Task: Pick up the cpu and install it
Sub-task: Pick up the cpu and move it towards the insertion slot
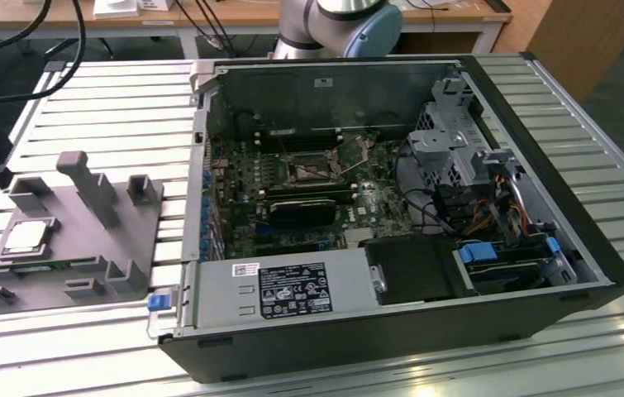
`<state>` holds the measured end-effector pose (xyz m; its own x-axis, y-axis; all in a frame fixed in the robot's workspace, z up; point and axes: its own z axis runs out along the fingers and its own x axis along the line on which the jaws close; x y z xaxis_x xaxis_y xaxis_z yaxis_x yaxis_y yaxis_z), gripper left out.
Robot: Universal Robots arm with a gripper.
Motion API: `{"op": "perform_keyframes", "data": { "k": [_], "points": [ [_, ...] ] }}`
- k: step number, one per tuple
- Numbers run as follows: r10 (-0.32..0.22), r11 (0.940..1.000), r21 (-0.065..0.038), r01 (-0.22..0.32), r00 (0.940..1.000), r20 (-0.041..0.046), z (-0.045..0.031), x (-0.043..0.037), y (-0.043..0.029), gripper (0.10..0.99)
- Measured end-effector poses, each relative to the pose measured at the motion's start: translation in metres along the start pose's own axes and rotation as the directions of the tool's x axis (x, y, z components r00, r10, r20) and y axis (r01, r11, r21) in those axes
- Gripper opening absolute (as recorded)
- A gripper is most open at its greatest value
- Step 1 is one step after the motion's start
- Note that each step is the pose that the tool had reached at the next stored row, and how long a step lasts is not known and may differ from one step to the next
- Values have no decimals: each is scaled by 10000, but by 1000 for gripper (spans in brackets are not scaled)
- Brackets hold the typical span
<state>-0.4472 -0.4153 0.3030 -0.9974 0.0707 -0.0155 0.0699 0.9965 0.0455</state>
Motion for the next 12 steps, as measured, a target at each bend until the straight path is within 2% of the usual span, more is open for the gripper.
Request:
{"op": "perform_keyframes", "data": {
  "k": [1, 2, 12],
  "points": [
    [0, 10000, 0, 0, 10000, 0, 14, 0, -1, 698],
    [0, 10000, 0, 0, 10000, 0, 32, 0, -1, 761],
    [-1, 10000, 0, 1, 10000, -2, 194, 0, -9, 761]
  ]
}}
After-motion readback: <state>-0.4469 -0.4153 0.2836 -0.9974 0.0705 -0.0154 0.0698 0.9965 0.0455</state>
